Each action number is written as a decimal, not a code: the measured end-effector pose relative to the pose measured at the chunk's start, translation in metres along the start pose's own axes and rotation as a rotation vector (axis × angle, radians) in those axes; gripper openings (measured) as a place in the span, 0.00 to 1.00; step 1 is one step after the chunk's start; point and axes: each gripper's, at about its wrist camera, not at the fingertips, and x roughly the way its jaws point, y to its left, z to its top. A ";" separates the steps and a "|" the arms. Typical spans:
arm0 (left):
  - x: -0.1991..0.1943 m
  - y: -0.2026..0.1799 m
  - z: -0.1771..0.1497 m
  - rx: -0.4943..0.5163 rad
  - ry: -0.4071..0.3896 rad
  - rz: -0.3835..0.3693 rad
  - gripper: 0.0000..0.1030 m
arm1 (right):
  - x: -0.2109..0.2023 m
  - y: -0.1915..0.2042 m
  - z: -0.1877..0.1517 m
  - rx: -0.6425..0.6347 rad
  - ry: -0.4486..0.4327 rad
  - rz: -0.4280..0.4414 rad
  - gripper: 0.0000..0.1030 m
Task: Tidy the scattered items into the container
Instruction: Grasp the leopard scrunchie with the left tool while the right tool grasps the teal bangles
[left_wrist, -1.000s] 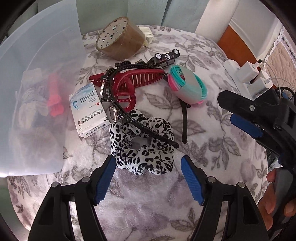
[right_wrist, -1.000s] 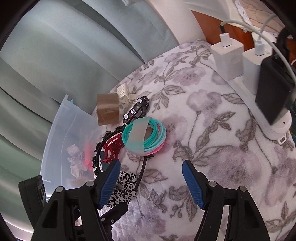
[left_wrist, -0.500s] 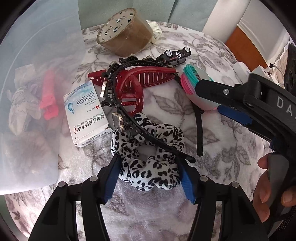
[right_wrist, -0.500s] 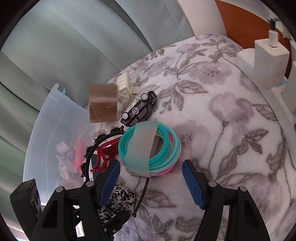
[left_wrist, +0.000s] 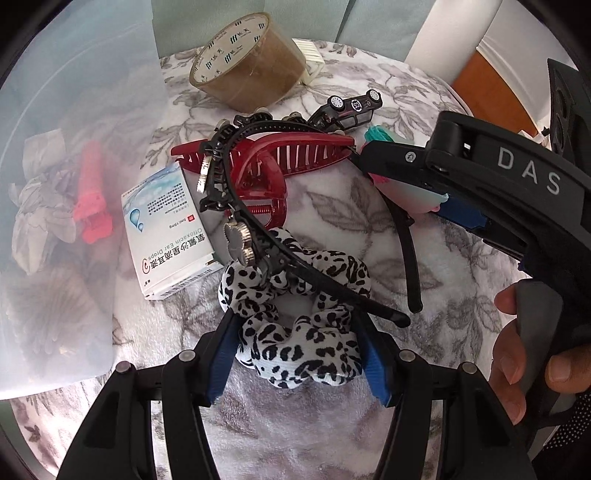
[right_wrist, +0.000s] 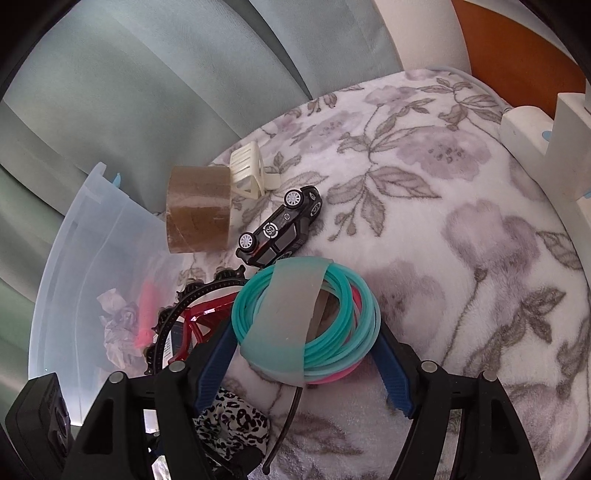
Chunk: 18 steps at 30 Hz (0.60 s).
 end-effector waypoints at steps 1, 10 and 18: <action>0.000 0.000 0.000 0.001 0.000 0.001 0.59 | 0.000 0.000 0.000 0.001 -0.001 0.000 0.74; -0.008 0.003 -0.002 -0.002 -0.006 0.008 0.35 | -0.005 -0.003 0.000 0.040 -0.005 0.013 0.71; -0.018 0.002 -0.009 -0.012 0.001 -0.020 0.27 | -0.024 -0.005 -0.005 0.067 -0.026 0.029 0.71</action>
